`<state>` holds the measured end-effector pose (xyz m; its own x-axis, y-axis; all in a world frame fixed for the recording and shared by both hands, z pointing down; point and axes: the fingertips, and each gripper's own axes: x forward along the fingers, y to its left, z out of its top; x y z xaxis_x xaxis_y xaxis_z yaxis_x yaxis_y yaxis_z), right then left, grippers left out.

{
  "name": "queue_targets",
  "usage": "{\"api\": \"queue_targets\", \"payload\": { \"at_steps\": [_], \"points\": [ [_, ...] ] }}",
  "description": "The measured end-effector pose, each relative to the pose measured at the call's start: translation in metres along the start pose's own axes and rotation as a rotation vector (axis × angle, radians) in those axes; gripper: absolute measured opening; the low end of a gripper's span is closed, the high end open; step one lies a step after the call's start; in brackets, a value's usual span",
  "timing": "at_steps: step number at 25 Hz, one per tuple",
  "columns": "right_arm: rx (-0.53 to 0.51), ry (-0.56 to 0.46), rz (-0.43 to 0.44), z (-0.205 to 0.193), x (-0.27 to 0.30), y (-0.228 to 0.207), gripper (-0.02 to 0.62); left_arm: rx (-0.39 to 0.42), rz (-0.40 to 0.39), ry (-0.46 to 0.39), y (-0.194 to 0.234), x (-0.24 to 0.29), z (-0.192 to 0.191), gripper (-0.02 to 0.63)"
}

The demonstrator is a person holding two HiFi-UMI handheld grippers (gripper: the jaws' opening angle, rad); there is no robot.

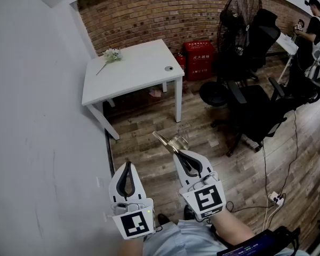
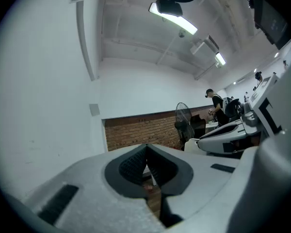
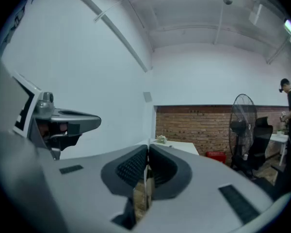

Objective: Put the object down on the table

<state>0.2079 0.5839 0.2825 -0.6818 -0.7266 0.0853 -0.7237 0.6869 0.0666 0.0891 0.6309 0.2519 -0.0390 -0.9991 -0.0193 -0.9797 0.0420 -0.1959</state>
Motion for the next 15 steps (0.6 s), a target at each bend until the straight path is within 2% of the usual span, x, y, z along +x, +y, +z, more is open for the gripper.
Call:
{"api": "queue_targets", "payload": {
  "at_steps": [8,15],
  "points": [
    [0.008,-0.015,0.012,-0.005,0.000,-0.020,0.021,0.027,0.009,-0.010,-0.014,0.013,-0.002,0.008],
    [0.013,-0.007,0.034,-0.014,0.001,-0.045,0.021,0.001,0.036,0.021,-0.035,0.025,-0.007,0.008]
  ]
}}
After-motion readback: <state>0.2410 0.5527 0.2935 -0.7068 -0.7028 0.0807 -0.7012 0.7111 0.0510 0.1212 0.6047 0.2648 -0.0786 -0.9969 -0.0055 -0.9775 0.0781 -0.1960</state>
